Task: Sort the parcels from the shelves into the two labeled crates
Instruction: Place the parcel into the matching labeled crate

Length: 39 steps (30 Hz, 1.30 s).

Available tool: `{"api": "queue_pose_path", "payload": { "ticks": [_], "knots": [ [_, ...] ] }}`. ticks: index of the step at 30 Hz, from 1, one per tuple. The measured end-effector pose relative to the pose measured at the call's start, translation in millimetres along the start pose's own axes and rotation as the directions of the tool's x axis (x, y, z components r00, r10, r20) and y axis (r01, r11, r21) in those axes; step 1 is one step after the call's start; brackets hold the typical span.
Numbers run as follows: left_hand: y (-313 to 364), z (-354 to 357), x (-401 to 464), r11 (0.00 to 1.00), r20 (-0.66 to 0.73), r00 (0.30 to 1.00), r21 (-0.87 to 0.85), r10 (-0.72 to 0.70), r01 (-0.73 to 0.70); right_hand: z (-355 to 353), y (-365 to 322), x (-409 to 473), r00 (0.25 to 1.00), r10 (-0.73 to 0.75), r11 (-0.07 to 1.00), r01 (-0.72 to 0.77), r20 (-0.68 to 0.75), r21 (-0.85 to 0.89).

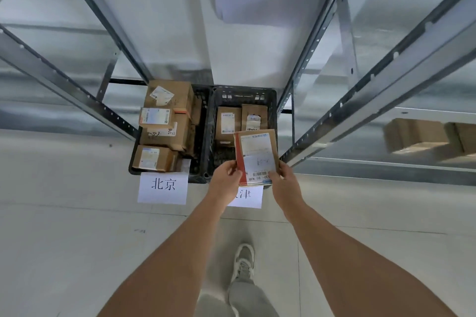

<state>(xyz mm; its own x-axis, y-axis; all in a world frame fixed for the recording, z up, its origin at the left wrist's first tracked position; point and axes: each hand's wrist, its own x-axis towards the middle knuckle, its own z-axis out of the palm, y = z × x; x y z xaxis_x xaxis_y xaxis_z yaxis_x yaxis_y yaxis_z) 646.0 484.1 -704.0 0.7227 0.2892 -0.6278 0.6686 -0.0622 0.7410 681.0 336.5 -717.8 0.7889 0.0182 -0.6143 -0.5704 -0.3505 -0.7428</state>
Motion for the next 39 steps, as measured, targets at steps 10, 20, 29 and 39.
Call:
{"api": "queue_pose_path", "payload": {
  "ticks": [10,20,29,39],
  "knots": [
    [-5,-28,141,0.999,0.142,0.989,-0.005,-0.046,0.047,67,3,115,0.998,0.061,0.998,-0.061,-0.035,0.019],
    [-52,12,362,0.994,0.193,0.979,0.079,0.059,-0.076,114,47,317,0.989,-0.004,0.998,-0.006,-0.15,-0.067],
    [-84,68,491,0.977,0.121,0.972,0.038,0.203,-0.209,121,95,458,0.966,-0.175,0.983,0.163,-0.192,-0.08],
    [-95,111,551,0.943,0.04,0.944,0.054,0.326,-0.328,117,120,518,0.828,-0.534,0.72,0.341,-0.169,-0.604]
  ]
}}
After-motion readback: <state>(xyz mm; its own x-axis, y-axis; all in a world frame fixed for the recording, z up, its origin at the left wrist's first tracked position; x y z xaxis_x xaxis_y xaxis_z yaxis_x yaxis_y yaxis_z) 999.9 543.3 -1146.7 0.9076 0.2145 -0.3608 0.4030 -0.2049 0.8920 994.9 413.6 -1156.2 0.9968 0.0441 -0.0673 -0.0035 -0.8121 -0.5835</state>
